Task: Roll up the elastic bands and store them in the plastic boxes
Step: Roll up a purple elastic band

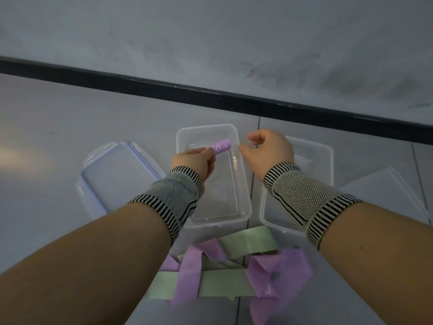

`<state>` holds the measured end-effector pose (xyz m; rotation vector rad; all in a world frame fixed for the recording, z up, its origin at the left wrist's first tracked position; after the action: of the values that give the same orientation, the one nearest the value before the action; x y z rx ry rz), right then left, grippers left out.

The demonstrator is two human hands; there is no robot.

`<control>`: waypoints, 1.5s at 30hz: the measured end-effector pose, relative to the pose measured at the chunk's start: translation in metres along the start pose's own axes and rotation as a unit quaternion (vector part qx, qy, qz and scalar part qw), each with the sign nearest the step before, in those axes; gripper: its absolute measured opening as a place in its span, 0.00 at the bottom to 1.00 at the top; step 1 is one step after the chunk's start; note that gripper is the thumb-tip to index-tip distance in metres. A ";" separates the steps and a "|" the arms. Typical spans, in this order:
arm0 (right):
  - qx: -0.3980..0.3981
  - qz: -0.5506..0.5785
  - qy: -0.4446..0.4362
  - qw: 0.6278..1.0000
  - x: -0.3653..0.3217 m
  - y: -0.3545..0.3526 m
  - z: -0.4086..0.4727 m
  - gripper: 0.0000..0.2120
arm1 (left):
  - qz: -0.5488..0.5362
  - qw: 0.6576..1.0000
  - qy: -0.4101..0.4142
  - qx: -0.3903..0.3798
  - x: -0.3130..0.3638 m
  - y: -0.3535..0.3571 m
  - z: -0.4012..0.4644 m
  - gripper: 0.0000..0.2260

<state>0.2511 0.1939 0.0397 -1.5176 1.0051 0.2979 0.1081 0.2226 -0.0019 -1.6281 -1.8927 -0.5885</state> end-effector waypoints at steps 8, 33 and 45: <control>-0.101 -0.151 -0.058 0.982 0.030 0.028 0.028 0.24 | 0.205 0.975 0.053 0.065 -0.011 0.015 0.062 0.12; -0.110 -0.062 -0.061 0.990 0.052 0.048 -0.012 0.26 | 0.310 0.943 0.105 0.060 -0.035 0.008 0.066 0.08; -0.090 -0.043 0.010 0.995 -0.017 0.018 0.061 0.06 | 0.298 0.942 0.152 -0.034 0.072 -0.004 0.025 0.09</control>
<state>0.2501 0.2577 0.0247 -1.7260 0.9455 0.3186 0.0938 0.2908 0.0281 -1.9040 -1.0885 -0.5993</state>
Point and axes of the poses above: each hand's wrist, its own z-axis towards the middle knuckle, its own y-axis out of the palm, x = y × z, the point moved 1 cm from there along z, towards the middle knuckle, and after that the axes turned 5 degrees about z, right-handed, at the moved point
